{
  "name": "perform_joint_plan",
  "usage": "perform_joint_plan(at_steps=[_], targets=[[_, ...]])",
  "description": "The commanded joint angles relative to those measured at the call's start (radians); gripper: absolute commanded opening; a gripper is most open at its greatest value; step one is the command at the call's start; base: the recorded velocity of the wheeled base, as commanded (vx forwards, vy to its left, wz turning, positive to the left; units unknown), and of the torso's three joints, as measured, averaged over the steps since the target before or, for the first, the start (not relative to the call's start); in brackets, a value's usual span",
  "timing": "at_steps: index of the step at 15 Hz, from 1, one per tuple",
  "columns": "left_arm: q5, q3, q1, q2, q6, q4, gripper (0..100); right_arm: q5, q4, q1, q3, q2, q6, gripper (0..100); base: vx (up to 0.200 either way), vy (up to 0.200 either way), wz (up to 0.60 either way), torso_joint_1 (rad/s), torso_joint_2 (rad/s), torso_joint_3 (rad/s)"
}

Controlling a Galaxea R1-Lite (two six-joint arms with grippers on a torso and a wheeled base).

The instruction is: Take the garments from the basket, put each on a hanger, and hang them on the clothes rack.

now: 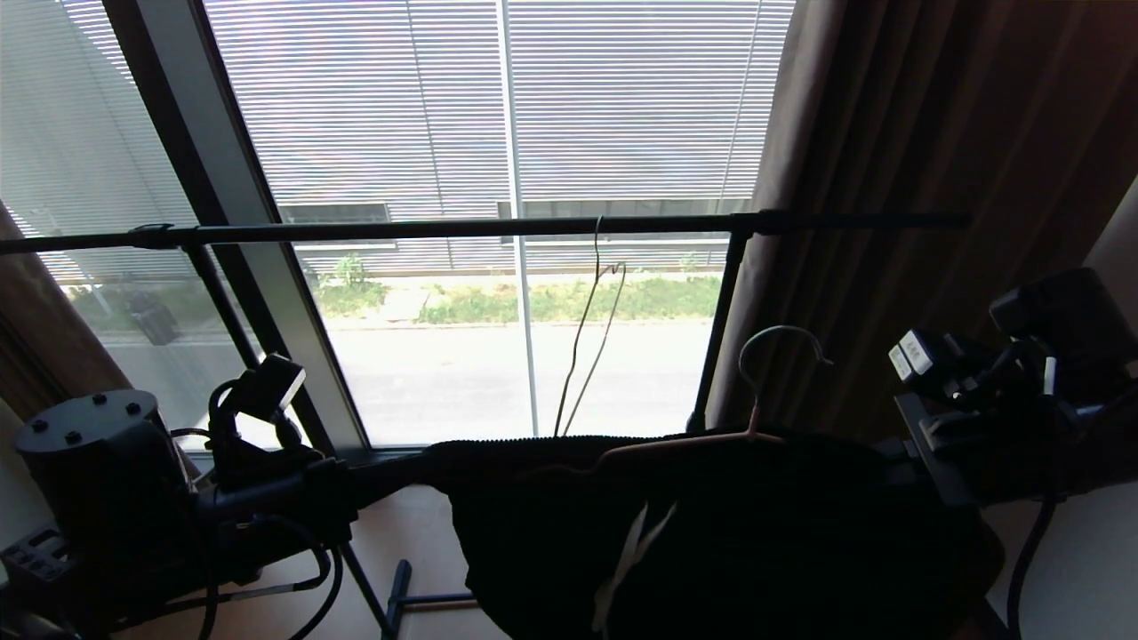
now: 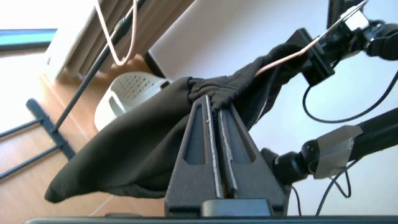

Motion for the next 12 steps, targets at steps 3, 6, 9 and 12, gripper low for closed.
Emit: perform_joint_plan(at_steps=[3,6,9,12], targets=[[-0.001,-0.178,-0.049,-0.144,0.094,0.328,0,0.000,-0.037,0.017,0.042,-0.003,0.015,0,0.000,0.000,0.00,0.000,0.00,0.000],[0.002,-0.373,-0.118,-0.219,0.163,0.687,0,-0.001,-0.087,0.014,0.069,-0.020,0.027,0,0.000,0.000,0.00,0.000,0.00,0.000],[0.005,-0.488,-0.192,-0.216,0.244,0.868,0,-0.003,-0.178,0.011,0.127,-0.028,0.039,0,0.000,0.000,0.00,0.000,0.00,0.000],[0.008,-0.564,-0.234,-0.194,0.258,0.988,0,-0.006,-0.231,0.010,0.147,-0.028,0.050,0,0.000,0.000,0.00,0.000,0.00,0.000]])
